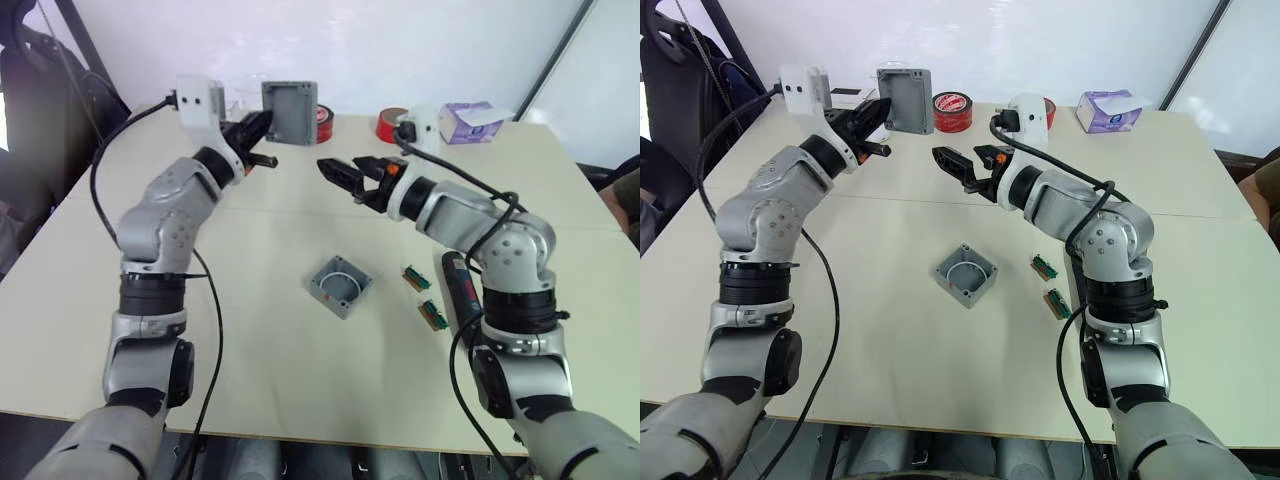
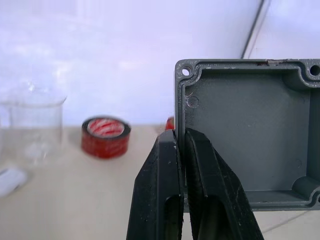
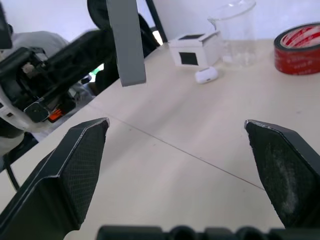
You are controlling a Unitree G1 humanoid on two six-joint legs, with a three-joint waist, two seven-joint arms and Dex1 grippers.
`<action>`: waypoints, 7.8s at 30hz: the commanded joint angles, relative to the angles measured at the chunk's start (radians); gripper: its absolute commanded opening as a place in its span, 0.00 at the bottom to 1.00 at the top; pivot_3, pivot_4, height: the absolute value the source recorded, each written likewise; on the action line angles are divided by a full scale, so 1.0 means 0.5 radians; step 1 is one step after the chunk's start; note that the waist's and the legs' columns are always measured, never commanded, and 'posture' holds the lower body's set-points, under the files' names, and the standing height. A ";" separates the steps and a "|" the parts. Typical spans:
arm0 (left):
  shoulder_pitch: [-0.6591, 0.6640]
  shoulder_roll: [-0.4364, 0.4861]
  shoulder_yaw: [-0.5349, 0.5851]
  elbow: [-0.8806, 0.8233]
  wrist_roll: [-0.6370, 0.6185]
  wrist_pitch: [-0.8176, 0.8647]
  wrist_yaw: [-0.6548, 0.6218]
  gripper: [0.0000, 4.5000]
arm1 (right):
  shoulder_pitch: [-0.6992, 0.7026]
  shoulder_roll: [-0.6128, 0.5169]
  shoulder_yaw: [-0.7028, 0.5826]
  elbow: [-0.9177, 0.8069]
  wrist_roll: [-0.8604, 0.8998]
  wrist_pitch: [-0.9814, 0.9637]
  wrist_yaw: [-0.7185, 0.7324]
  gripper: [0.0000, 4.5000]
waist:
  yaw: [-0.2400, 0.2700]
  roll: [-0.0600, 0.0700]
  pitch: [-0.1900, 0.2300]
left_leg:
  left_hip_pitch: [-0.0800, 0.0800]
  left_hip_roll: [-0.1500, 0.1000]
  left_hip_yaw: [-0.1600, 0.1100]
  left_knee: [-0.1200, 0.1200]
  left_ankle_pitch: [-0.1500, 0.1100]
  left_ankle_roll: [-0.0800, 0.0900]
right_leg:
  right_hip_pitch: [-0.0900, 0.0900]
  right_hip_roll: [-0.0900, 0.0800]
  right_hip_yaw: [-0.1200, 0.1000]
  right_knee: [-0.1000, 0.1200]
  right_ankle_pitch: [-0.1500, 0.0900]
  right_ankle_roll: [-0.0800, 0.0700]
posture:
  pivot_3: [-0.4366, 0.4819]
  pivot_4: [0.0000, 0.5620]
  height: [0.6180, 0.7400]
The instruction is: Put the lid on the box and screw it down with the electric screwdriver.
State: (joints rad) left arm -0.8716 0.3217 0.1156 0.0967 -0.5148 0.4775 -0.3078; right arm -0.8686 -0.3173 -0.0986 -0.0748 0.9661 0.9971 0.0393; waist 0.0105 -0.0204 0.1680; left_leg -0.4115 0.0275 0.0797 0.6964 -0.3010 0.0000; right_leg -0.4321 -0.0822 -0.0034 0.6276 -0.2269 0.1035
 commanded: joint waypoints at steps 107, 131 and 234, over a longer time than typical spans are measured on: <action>0.315 0.503 -0.674 -0.312 0.232 0.369 -1.450 0.02 | 1.488 -0.734 0.920 -0.460 -3.650 -2.640 0.348 0.03 | -0.044 0.000 0.002 | 0.009 0.002 -0.004 -0.012 0.001 -0.002 | 0.005 0.005 0.000 -0.016 -0.003 0.001 | 0.48 0.27 1.00; 0.313 0.441 -0.672 -0.276 0.294 0.329 -1.479 0.02 | 1.501 -0.669 0.886 -0.386 -3.789 -2.726 0.238 0.03 | -0.042 0.000 0.001 | 0.010 0.002 -0.005 -0.006 0.001 -0.002 | 0.007 0.005 0.000 -0.008 -0.003 0.002 | 0.48 0.27 1.00; 0.719 0.329 -0.716 -0.256 0.482 0.350 -1.406 0.00 | 1.343 -0.352 0.598 -0.595 -1.883 -1.009 1.221 0.08 | -0.043 -0.010 -0.004 | 0.034 0.004 -0.007 -0.023 -0.007 0.012 | 0.014 0.002 0.002 0.002 -0.020 -0.013 | 0.48 0.27 1.00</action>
State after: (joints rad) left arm -0.5121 0.4997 -0.2238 0.0246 -0.2494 0.6499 -1.0000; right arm -0.1792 -0.4959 0.2164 -0.3464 0.0131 0.5266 0.6529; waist -0.0108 -0.0255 0.1662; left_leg -0.3946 0.0297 0.0765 0.6849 -0.3047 0.0059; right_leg -0.4250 -0.0811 -0.0024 0.6286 -0.2372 0.0969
